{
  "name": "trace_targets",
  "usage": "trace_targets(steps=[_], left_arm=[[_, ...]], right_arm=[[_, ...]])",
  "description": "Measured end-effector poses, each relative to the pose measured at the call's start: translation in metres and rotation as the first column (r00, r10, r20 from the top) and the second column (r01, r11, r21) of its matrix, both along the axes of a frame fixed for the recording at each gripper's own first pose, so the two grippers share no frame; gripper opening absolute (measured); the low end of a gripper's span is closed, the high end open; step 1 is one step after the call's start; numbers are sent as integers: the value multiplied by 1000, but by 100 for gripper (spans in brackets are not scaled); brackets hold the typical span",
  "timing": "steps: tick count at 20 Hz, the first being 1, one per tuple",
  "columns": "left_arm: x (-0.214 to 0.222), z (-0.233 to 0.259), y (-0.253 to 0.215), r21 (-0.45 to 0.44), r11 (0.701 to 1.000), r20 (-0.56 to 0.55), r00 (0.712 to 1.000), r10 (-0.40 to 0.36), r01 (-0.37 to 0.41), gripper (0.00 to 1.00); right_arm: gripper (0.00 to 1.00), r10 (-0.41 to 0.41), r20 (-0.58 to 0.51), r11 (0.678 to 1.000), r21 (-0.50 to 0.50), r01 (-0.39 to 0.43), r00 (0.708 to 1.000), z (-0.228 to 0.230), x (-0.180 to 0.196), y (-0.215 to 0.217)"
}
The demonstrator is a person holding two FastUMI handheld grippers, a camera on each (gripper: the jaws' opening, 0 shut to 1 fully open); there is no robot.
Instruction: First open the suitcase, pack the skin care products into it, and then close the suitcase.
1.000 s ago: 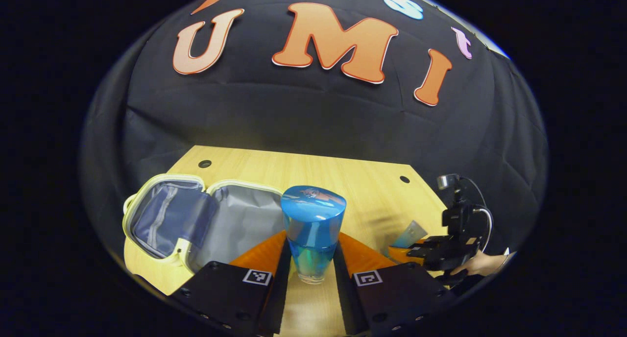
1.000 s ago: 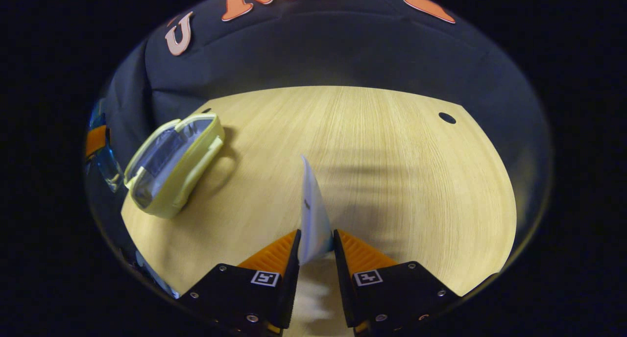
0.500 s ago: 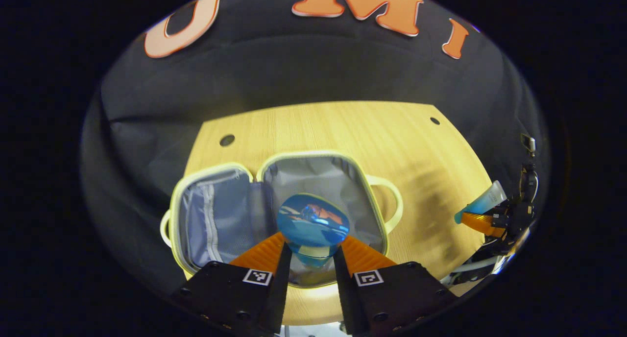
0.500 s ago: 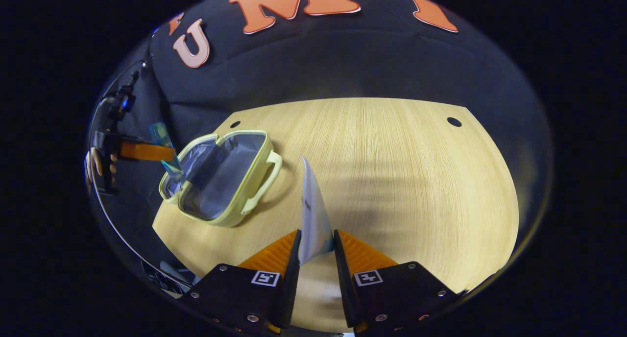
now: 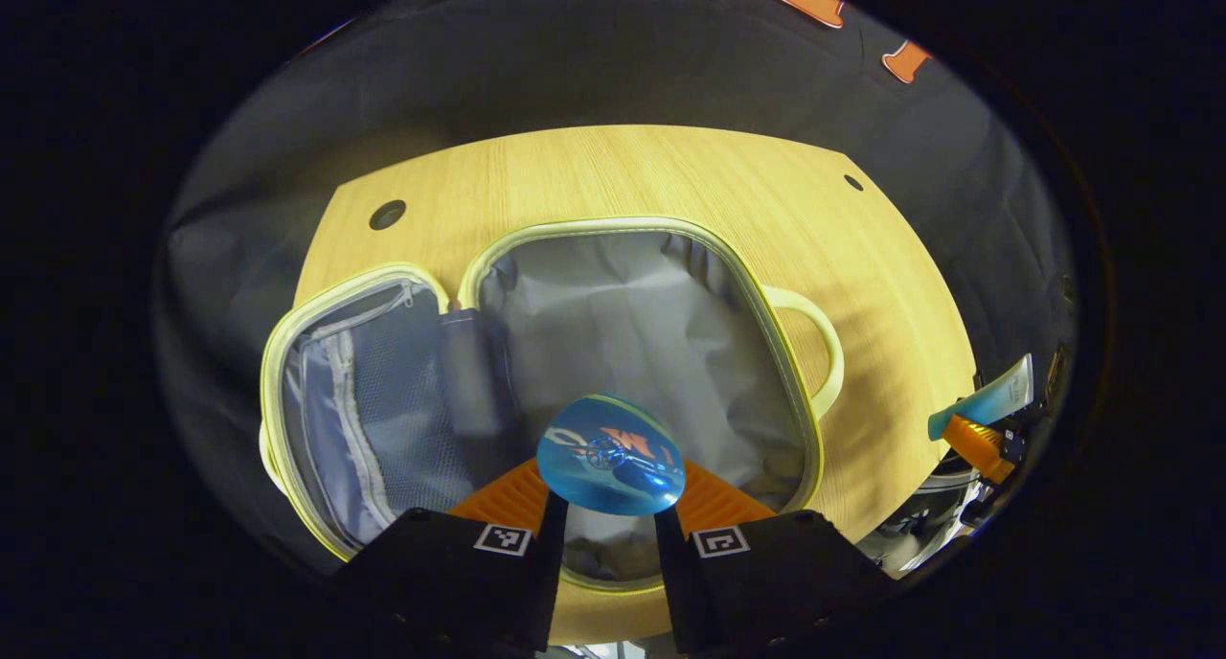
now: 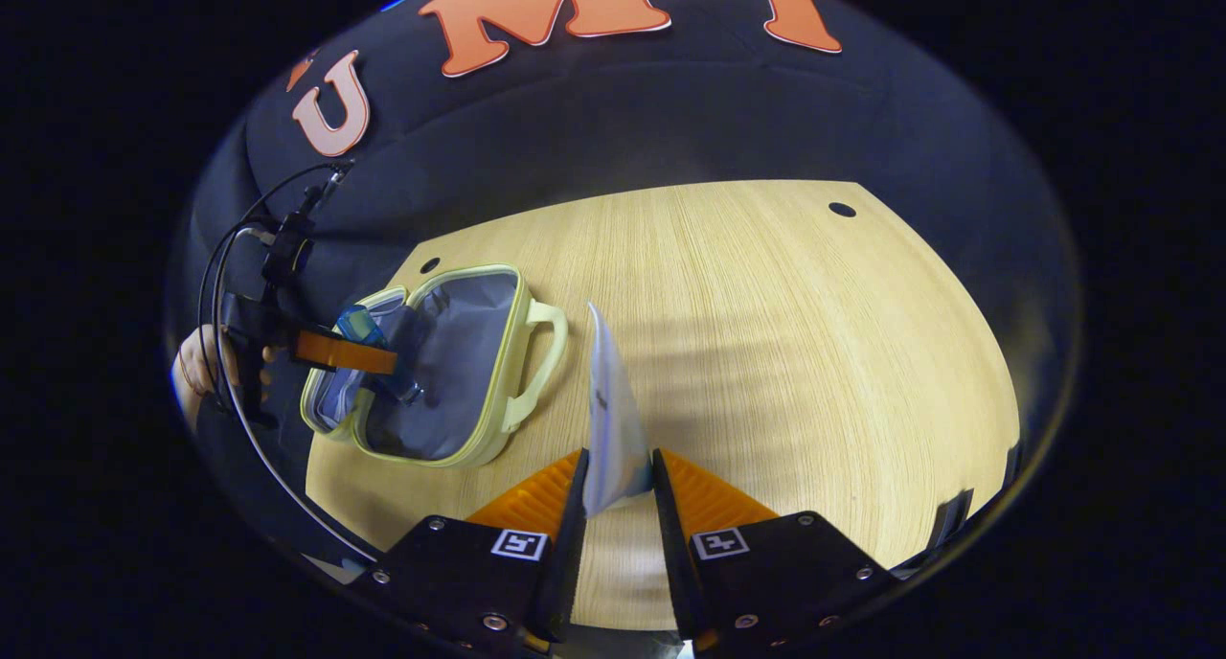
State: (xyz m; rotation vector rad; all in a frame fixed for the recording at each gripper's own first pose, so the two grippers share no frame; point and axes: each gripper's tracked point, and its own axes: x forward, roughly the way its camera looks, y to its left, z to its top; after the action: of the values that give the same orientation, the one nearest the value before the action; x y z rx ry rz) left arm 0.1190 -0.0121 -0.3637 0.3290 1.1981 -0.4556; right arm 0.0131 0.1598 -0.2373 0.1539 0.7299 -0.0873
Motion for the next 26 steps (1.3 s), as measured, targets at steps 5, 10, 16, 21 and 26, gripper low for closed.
trace_targets(steps=[5,10,16,21,26], left_arm=[[17,-4,1,17,1000,56,998,-16,15,63],[25,-2,2,3,1000,94,995,17,-18,98],[21,14,10,-52,997,145,987,66,-59,98],[13,69,28,-107,993,277,958,77,-49,98],[2,96,73,-153,982,308,939,154,-111,98]], right_arm=[[41,-32,-2,999,8,32,999,4,1,3],[41,-1,-14,1000,-11,1,1000,9,6,8],[41,89,-19,995,43,-88,996,32,36,41],[41,232,-55,972,46,-230,971,55,73,89],[41,338,-149,941,63,-333,929,50,109,145]])
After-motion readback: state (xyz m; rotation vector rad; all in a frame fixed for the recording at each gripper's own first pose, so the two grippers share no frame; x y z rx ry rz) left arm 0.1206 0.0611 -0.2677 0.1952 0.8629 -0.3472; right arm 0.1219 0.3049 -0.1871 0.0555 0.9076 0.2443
